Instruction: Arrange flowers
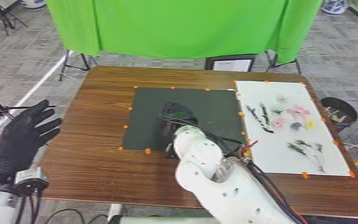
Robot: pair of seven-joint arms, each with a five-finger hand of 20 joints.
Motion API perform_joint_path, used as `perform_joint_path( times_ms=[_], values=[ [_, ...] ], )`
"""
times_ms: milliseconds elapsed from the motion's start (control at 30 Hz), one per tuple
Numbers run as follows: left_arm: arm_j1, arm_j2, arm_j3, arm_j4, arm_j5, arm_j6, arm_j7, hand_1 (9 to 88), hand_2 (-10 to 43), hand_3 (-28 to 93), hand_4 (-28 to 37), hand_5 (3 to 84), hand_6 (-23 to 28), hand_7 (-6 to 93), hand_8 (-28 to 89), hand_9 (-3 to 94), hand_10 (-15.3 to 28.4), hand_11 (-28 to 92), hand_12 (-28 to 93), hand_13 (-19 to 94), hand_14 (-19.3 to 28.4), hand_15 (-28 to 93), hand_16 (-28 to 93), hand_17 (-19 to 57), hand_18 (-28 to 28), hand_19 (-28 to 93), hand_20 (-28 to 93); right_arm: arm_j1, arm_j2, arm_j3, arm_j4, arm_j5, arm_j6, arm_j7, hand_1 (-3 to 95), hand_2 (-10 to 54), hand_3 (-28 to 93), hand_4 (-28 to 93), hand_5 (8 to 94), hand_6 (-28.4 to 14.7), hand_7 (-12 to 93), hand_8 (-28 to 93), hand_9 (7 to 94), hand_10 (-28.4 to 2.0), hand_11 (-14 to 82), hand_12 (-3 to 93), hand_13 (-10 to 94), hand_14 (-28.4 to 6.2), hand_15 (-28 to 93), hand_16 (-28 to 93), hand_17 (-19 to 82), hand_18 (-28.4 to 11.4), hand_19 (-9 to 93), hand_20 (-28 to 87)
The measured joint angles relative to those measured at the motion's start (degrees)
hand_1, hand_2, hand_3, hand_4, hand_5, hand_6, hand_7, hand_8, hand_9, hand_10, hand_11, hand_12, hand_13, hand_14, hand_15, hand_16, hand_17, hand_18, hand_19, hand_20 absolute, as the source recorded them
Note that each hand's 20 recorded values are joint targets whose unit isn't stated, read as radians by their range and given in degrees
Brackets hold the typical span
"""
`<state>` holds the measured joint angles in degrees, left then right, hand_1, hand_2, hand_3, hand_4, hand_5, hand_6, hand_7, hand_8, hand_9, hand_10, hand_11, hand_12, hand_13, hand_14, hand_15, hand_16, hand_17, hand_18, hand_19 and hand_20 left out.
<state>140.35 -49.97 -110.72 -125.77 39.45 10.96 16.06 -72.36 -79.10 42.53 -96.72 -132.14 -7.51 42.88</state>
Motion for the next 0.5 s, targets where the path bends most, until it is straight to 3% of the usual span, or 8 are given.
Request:
perform_joint_path(
  times_ms=[133, 333, 500],
  values=[
    [-2.23, 1.38, 1.32, 0.93, 0.02, -0.26, -1.13, 26.5, -7.0, 68, -27.9, 26.1, 4.6, 25.3, -13, 22.8, 11.4, 22, 19, 20, 15.9, 32, 1, -8.4, 22.9, 43, 9, -0.4, -1.89, -0.88, 2.6, -1.73, 0.04, 1.13, 32.9, 2.8, 89, -12, 56.3, -0.2, 68, 28, 80.1, -6.0, 62.7, 66.2, 76, -7.0, 83, 38, 47, -19.7, 93, 66],
    [-6.61, 4.35, 3.54, 2.82, 0.05, -1.58, -4.49, 26.5, -7.0, 68, -27.8, 26.0, 4.6, 25.3, -13, 22.8, 11.3, 22, 19, 20, 15.9, 32, 1, -8.4, 22.9, 43, 9, -1.07, -3.6, -1.59, 4.27, -2.93, 0.45, 3.95, 32.3, 2.8, 89, -11, 56.3, 0.3, 68, 27, 80.7, -6.5, 63.3, 64.0, 76, -7.3, 83, 38, 48, -19.9, 93, 67],
    [-9.3, 5.73, 4.69, 3.53, 0.08, -2.57, -5.32, 26.5, -7.0, 68, -27.8, 26.0, 4.6, 25.3, -13, 22.8, 11.3, 22, 19, 20, 15.9, 32, 1, -8.5, 22.9, 43, 9, -2.03, -4.39, -1.59, 4.36, -2.82, 0.93, 4.3, 32.6, 2.3, 89, -12, 56.2, 0.5, 69, 27, 80.7, -6.5, 63.8, 63.3, 77, -7.3, 83, 38, 48, -19.8, 93, 67]
  ],
)
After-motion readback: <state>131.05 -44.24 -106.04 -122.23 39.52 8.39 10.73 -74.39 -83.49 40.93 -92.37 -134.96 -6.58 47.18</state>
